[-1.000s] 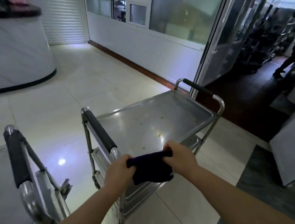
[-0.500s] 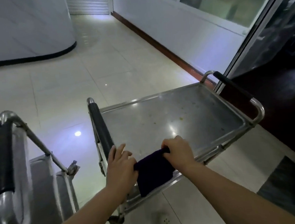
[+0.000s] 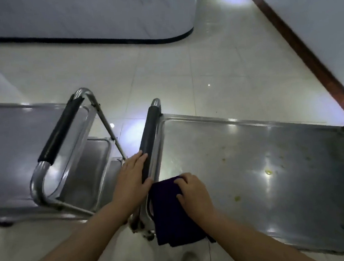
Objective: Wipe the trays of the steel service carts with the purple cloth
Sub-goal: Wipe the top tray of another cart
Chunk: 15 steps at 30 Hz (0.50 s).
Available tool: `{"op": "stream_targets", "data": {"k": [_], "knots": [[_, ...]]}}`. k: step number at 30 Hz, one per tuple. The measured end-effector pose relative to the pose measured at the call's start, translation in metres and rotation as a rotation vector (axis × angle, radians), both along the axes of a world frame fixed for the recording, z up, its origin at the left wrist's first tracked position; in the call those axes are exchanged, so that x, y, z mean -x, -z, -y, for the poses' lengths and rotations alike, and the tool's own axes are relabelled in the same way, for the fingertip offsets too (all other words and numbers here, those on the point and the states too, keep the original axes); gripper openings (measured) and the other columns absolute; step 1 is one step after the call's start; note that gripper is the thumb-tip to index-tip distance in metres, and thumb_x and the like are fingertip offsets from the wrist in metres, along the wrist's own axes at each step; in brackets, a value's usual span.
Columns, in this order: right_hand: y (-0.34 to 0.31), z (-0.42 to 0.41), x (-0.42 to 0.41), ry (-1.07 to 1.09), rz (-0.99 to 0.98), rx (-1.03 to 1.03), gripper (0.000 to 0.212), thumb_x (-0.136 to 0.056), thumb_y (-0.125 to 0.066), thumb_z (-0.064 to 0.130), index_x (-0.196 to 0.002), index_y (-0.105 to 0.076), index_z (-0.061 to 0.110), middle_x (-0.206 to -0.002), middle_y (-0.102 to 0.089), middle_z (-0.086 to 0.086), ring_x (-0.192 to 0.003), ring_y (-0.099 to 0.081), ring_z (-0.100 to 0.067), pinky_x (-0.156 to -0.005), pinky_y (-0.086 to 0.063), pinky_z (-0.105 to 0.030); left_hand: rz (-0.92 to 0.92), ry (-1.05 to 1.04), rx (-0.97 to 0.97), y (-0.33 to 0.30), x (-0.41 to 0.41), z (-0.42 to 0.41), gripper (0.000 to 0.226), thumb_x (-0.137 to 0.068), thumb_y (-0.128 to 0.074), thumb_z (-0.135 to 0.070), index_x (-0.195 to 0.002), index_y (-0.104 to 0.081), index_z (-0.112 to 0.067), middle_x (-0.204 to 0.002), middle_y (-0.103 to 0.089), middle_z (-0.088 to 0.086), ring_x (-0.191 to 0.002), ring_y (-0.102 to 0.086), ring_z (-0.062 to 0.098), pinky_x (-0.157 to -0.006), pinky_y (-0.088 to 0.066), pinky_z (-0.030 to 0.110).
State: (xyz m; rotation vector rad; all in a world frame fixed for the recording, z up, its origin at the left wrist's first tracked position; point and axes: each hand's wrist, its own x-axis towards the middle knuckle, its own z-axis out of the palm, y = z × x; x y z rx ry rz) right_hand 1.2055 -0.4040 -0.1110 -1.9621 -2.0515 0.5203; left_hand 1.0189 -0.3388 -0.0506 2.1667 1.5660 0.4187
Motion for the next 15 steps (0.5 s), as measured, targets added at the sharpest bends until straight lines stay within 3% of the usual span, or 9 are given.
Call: {"op": "stream_targets", "data": {"k": [3, 5, 8, 15], "knots": [[0.019, 0.017, 0.012, -0.173, 0.077, 0.015, 0.042, -0.075, -0.078, 0.027, -0.115, -0.067, 0.019, -0.123, -0.062, -0.004, -0.109, -0.062, -0.024, -0.090, -0.054, -0.035, 0.054, -0.075, 0.029, 0.004, -0.008, 0.007, 0.063, -0.092, -0.058, -0.018, -0.148, -0.031, -0.017, -0.155, -0.025, -0.001, -0.141, -0.022, 0.017, -0.116, -0.018, 0.032], [0.031, 0.023, 0.019, -0.234, 0.167, 0.039, 0.048, -0.080, -0.066, 0.042, -0.125, -0.060, 0.024, -0.132, -0.059, -0.005, -0.121, -0.058, -0.025, -0.100, -0.049, -0.042, 0.105, -0.121, 0.013, 0.005, -0.012, 0.009, 0.056, -0.095, -0.053, -0.017, -0.147, -0.033, -0.016, -0.153, -0.028, -0.001, -0.139, -0.023, 0.015, -0.115, -0.019, 0.030], [0.045, 0.026, 0.026, -0.239, 0.255, 0.095, 0.060, -0.088, -0.035, 0.049, -0.141, -0.040, 0.022, -0.145, -0.046, -0.011, -0.135, -0.042, -0.031, -0.110, -0.024, -0.051, 0.156, -0.144, 0.009, 0.008, -0.012, 0.008, 0.051, -0.097, -0.048, -0.015, -0.146, -0.035, -0.016, -0.151, -0.032, -0.001, -0.138, -0.025, 0.014, -0.116, -0.024, 0.036], [0.057, 0.041, 0.035, -0.279, 0.285, 0.132, 0.058, -0.091, -0.032, 0.051, -0.144, -0.034, 0.027, -0.150, -0.039, -0.012, -0.140, -0.027, -0.033, -0.108, -0.019, -0.053, 0.190, -0.176, 0.071, 0.017, -0.007, -0.004, 0.055, -0.097, -0.047, -0.019, -0.148, -0.027, -0.016, -0.146, -0.034, 0.003, -0.134, -0.031, 0.019, -0.110, -0.035, 0.042]]}}
